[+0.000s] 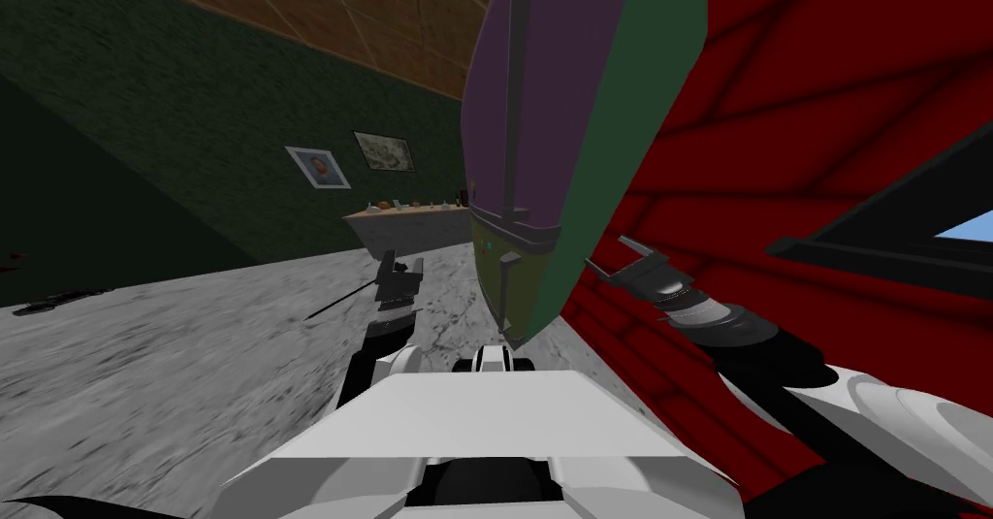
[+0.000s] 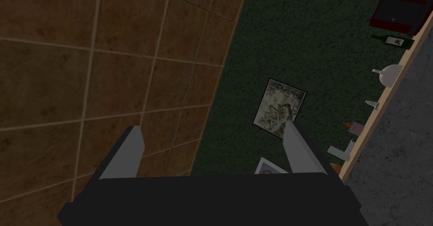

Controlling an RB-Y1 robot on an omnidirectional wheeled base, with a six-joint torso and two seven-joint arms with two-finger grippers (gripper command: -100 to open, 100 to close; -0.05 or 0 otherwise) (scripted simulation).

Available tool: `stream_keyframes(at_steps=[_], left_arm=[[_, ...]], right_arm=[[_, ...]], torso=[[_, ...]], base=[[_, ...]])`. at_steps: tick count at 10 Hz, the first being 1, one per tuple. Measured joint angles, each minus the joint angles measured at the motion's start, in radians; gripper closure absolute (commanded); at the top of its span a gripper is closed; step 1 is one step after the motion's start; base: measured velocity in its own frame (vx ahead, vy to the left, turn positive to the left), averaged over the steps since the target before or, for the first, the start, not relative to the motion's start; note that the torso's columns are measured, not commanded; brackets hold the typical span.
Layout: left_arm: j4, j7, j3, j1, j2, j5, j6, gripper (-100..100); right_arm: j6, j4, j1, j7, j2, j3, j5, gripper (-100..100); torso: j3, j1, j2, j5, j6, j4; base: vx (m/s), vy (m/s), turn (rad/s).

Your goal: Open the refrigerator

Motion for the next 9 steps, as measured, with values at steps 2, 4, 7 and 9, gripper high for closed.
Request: stream_keyframes(at_steps=[2, 4, 7, 9], left_arm=[[0.0, 0.0, 0.0, 0.0, 0.0, 0.0, 0.0, 0], [0.0, 0.0, 0.0, 0.0, 0.0, 0.0, 0.0, 0], [0.0, 0.0, 0.0, 0.0, 0.0, 0.0, 0.0, 0], [0.0, 0.0, 0.0, 0.0, 0.0, 0.0, 0.0, 0]], right_arm=[[-0.007, -0.003, 0.01, 0.03, -0.034, -0.048, 0.026, -100], [-0.011, -0.008, 0.023, 0.055, -0.072, -0.1, 0.052, -100], [-0.023, -0.009, 0.037, 0.105, -0.14, -0.184, 0.094, -100], [-0.032, -0.017, 0.051, 0.135, -0.177, -0.235, 0.118, -100]], torso=[[0.001, -0.004, 0.001, -0.001, 0.0, 0.0], [0.002, 0.001, 0.003, 0.0, 0.0, 0.001], [0.0, -0.003, 0.0, -0.001, 0.0, 0.0], [0.001, -0.002, 0.001, -0.001, 0.0, 0.0]], base=[[0.083, 0.104, -0.023], [0.082, 0.167, -0.063], [0.107, 0.158, -0.045], [0.099, 0.143, -0.047]])
